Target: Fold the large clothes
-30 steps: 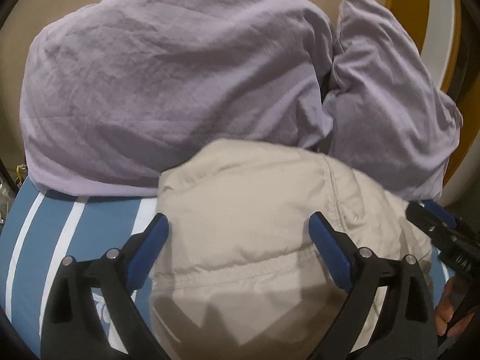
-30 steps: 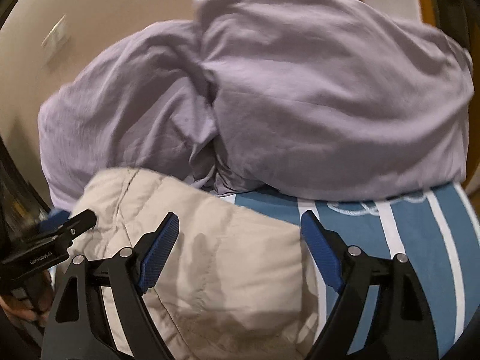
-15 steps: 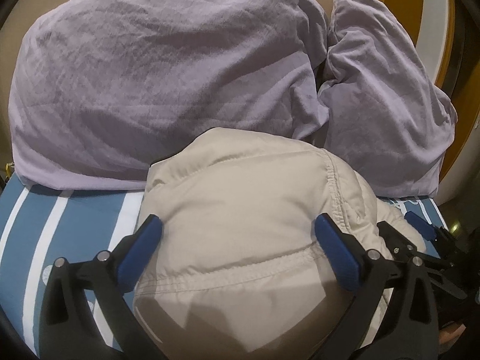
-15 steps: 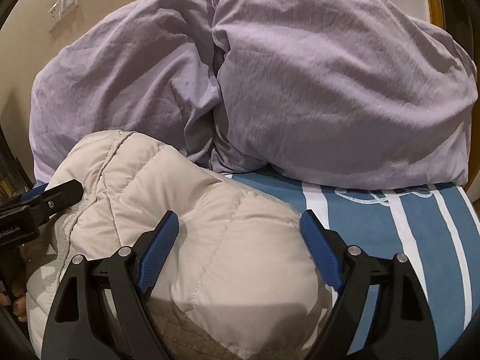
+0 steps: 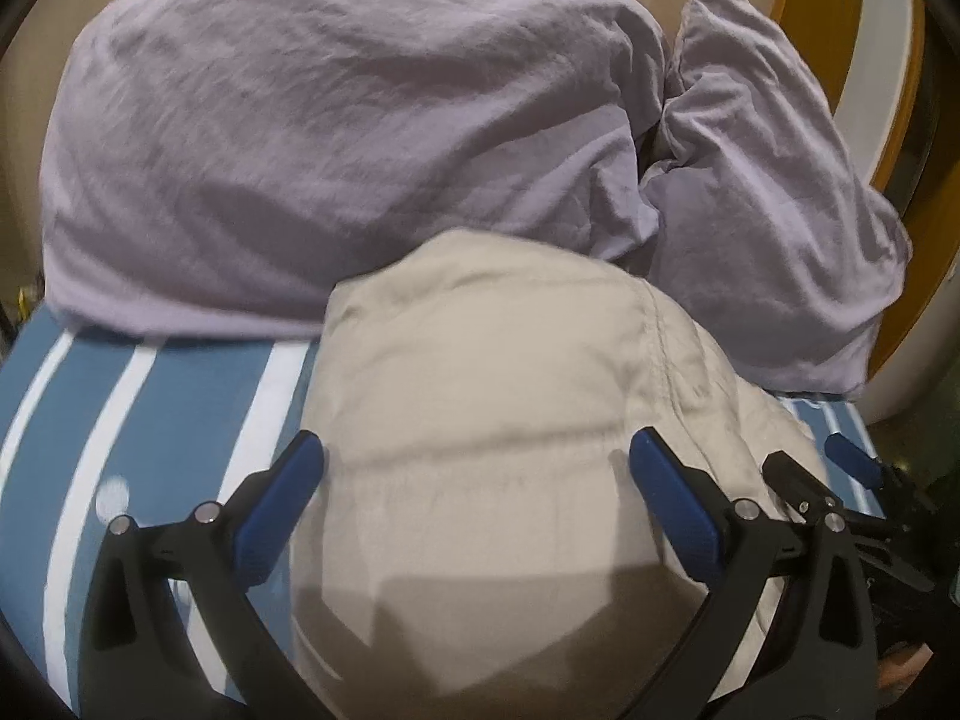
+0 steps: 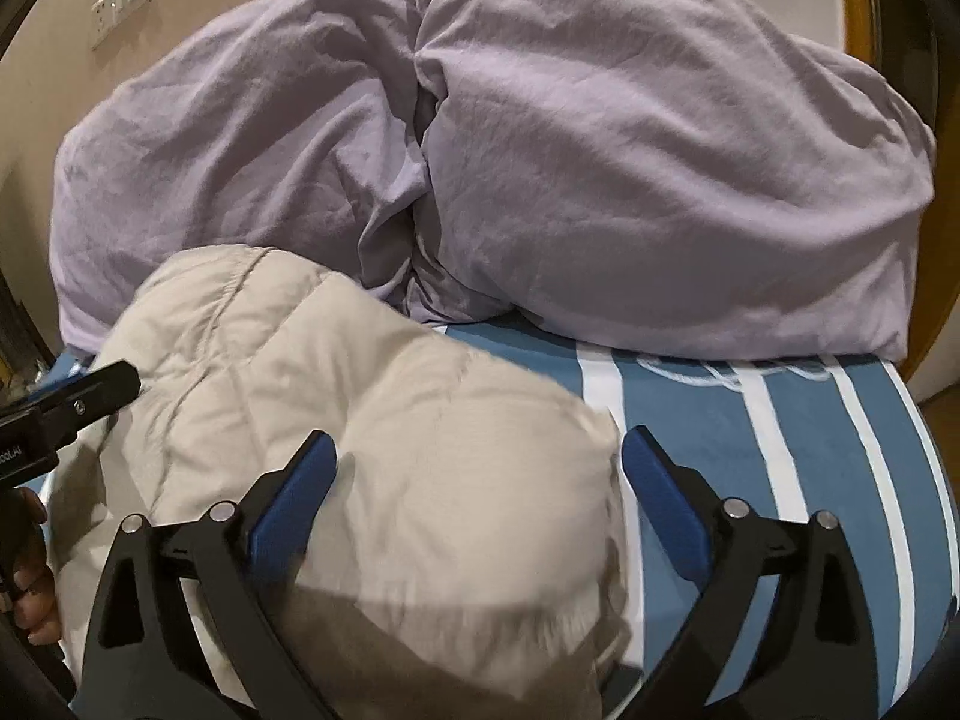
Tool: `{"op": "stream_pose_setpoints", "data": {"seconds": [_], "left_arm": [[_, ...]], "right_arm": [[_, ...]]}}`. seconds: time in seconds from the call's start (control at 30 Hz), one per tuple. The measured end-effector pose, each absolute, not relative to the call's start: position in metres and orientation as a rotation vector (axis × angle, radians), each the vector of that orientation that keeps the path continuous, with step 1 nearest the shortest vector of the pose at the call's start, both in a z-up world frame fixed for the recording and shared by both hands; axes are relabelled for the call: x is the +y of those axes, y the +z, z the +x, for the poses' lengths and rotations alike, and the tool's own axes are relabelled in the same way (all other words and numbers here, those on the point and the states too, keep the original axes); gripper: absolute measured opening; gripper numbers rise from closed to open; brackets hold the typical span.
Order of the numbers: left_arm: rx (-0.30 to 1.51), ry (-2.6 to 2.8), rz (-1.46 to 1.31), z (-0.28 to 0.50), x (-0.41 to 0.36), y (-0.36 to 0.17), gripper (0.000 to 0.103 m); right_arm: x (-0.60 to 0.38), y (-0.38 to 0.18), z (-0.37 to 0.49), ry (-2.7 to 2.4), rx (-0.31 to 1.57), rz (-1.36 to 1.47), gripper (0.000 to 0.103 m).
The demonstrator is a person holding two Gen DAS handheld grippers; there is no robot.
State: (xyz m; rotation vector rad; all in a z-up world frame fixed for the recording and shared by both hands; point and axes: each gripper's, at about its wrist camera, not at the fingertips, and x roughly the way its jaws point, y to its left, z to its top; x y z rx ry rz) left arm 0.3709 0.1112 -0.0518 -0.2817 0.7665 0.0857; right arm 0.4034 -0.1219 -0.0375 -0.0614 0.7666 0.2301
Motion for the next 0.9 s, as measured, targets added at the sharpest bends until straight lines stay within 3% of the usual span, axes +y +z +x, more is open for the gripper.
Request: {"op": "stream_pose_setpoints", "data": {"seconds": [0.4,0.9], "left_arm": [[0.747,0.087,-0.28,0.255,0.101,-0.031,0.101],[0.78,0.029,-0.26,0.136,0.061,-0.043,0.101]], "right_arm": [[-0.125,-0.021,0.287,0.25,0.855,-0.028,0.102],[-0.135,-0.02,0.184,0.284,0.889,-0.025,0.102]]}}
